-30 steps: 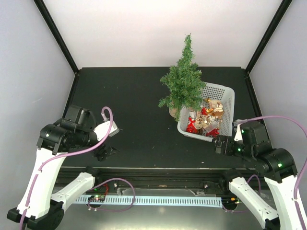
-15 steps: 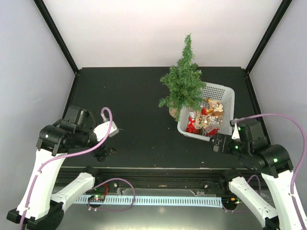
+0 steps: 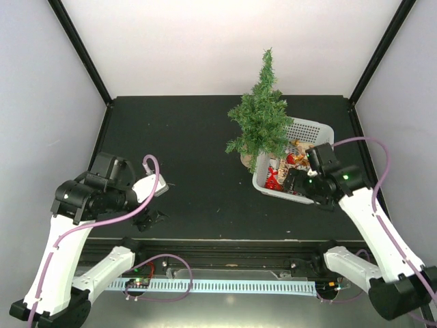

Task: Decorate the small christmas tree

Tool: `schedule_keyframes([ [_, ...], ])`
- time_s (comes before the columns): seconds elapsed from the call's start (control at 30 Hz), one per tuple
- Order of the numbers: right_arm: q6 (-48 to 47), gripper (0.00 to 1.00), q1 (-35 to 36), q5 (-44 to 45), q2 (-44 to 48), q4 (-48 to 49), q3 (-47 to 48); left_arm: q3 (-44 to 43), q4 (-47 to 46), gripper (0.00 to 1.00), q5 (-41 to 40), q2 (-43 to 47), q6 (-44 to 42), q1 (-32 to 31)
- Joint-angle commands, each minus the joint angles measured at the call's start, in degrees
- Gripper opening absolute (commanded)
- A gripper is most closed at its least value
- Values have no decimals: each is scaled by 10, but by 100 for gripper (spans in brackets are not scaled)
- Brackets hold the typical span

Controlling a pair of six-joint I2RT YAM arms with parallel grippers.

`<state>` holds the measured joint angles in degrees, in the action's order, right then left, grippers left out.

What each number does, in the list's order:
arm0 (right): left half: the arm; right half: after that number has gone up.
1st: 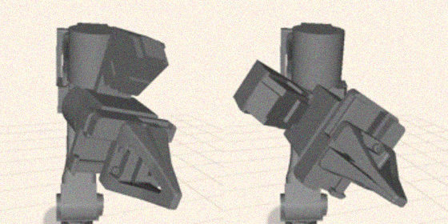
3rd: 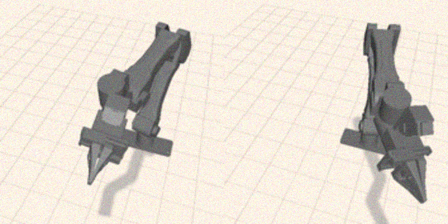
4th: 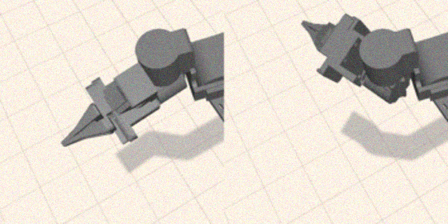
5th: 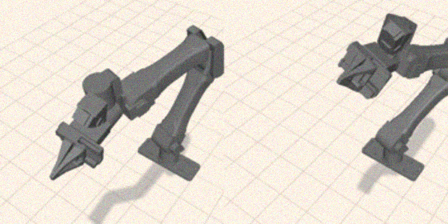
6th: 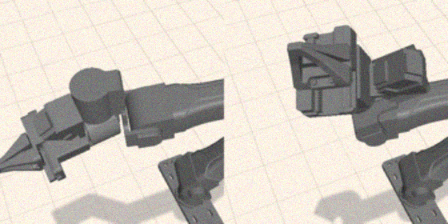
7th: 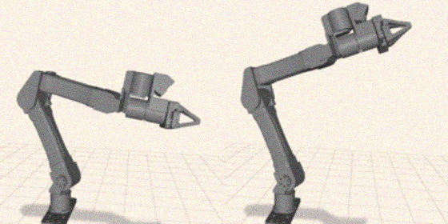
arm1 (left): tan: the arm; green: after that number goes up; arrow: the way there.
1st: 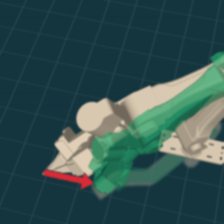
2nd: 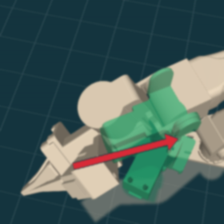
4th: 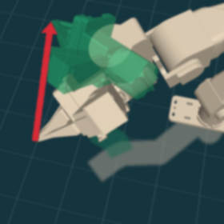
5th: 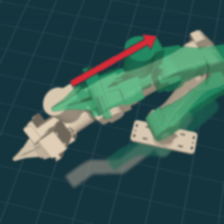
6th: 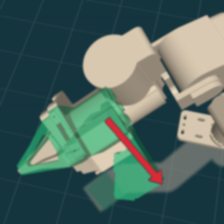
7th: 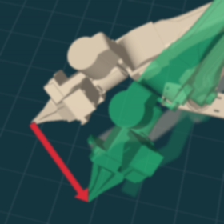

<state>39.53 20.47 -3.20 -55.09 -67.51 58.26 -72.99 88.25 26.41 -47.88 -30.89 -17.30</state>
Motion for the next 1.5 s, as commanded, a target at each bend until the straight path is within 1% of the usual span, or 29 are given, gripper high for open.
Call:
schedule_keyframes([
  [0.0,21,100,-19,23,-52,79,1,0,3,99,-9,16,8,6],
  [0.17,51,100,-69,-12,-110,154,-51,0,4,99,-8,20,8,7],
  [0.3,84,100,-92,3,-151,159,-70,-1,5,99,-8,26,7,8],
  [0.43,126,100,-105,72,-173,101,-61,-1,5,99,-6,27,7,9],
  [0.53,159,99,-124,120,-161,59,-61,-1,6,99,-5,28,6,8],
  [0.63,191,100,-153,166,-140,24,-60,-1,5,99,-3,29,5,9],
  [0.73,198,100,-199,182,-136,2,-56,0,6,99,-1,28,3,9],
  [0.9,196,100,-250,209,-204,-60,-9,0,6,99,4,23,1,9],
  [0.97,166,100,-256,185,-221,-47,2,-1,6,99,5,19,0,9],
  [1.03,130,100,-255,146,-209,-19,2,-1,6,99,5,17,0,9],
  [1.1,90,99,-253,99,-175,22,-4,-1,6,99,4,16,0,9],
  [1.2,53,98,-248,57,-113,66,-14,-1,5,99,5,14,0,9],
  [1.3,19,96,-243,23,-76,75,-12,-7,6,99,3,-2,0,9],
  [1.37,10,95,-230,18,-56,73,-8,-12,-7,99,-1,-20,4,9],
  [1.47,7,95,-203,-17,-35,79,-9,-60,-45,99,-9,-71,9,7],
])
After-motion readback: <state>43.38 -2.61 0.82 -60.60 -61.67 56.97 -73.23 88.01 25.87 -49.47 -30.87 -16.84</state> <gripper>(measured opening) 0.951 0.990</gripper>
